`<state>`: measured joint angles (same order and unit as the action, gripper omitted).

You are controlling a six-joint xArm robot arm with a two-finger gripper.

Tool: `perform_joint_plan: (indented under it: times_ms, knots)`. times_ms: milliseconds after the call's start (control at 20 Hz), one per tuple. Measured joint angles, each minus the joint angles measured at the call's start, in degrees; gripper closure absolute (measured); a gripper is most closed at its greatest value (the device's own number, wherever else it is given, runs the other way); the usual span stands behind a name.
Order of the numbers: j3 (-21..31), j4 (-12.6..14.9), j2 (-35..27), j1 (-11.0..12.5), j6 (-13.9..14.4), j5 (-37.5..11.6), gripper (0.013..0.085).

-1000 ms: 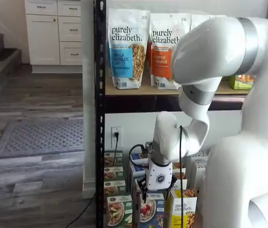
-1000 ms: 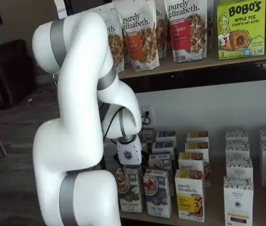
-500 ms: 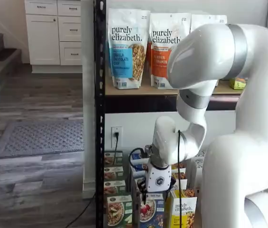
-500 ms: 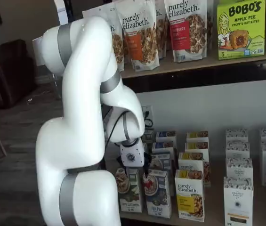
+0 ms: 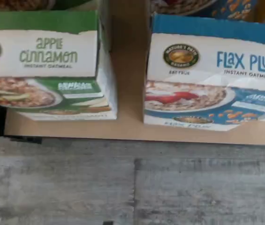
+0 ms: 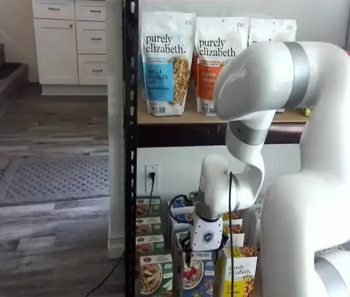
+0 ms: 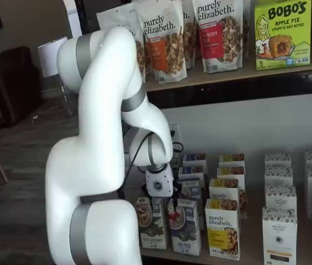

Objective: Pick up the blue and white box that is on the bottom shelf, the second box from the left

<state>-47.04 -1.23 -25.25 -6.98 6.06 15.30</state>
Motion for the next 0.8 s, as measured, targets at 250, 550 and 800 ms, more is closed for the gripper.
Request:
perform_joint_plan:
  times_ms: [250,550,800]
  knots:
    - [-2.0,0.3,-2.6,1.2,-1.0,-1.4,0.013]
    - [-4.6,-6.5,-5.5,1.6,-8.0,-2.7,0.013]
    - [-6.6,-6.3,-7.4,2.0,-8.4,-3.5,0.013]
